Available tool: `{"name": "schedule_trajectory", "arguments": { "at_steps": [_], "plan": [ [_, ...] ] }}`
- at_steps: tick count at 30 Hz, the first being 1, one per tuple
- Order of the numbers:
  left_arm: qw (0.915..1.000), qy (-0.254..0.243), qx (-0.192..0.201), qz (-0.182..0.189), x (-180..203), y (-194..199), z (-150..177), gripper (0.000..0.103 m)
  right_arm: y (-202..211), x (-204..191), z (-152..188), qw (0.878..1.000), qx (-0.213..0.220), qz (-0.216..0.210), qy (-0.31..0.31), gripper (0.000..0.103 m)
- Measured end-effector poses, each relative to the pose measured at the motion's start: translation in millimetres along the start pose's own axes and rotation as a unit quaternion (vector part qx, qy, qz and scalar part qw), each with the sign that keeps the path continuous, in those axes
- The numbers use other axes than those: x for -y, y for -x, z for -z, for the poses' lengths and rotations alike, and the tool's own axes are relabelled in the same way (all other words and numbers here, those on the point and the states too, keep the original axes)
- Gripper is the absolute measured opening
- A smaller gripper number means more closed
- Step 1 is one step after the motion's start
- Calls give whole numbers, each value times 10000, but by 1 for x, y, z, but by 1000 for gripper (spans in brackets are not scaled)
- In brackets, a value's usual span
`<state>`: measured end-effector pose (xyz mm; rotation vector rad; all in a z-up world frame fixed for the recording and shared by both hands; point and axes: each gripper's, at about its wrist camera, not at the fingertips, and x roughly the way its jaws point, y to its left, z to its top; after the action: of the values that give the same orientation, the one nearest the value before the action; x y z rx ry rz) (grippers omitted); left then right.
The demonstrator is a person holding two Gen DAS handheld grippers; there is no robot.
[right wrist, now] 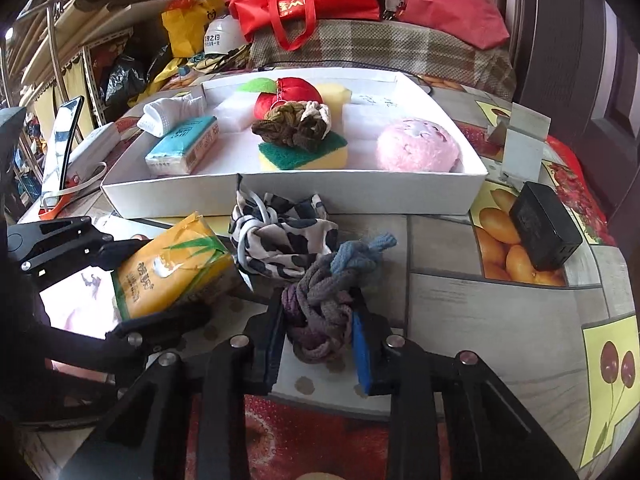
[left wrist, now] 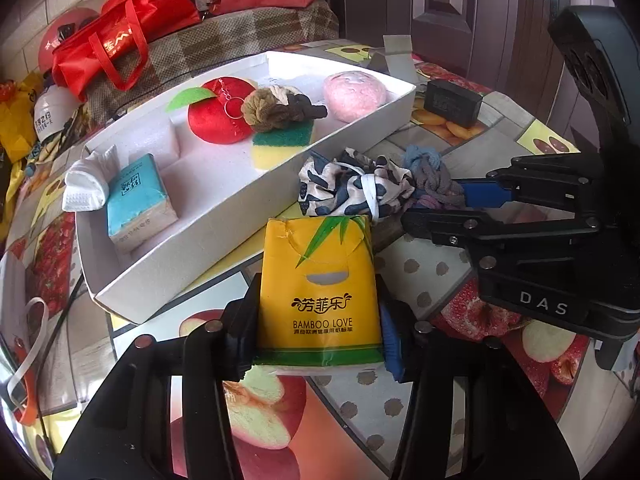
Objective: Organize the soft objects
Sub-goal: 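Grasp the yellow tissue pack with the left tool while the right tool grasps the grey rope knot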
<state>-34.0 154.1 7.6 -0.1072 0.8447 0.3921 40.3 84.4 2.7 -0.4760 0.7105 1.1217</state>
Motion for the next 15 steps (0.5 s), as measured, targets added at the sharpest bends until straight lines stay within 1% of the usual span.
{"name": "schedule_trajectory", "arguments": {
  "at_steps": [3,6,8,11,13,15],
  "plan": [
    [9997,39,184,-122,-2,7,0,49,10,8,2,9995,235,-32,-231,28],
    [9973,175,623,-335,-5,24,3,49,29,15,5,9964,713,102,-446,28],
    [9924,316,1027,-598,-8,39,7,49,39,15,8,9935,985,272,-508,28],
    [9806,509,1632,-961,-11,62,15,49,51,12,11,9881,1346,565,-474,28],
    [9744,586,1866,-1109,-13,71,19,50,58,8,13,9840,1555,763,-414,29],
    [9704,653,1985,-1208,-16,75,20,50,64,3,15,9801,1732,908,-350,29]
  ]
}}
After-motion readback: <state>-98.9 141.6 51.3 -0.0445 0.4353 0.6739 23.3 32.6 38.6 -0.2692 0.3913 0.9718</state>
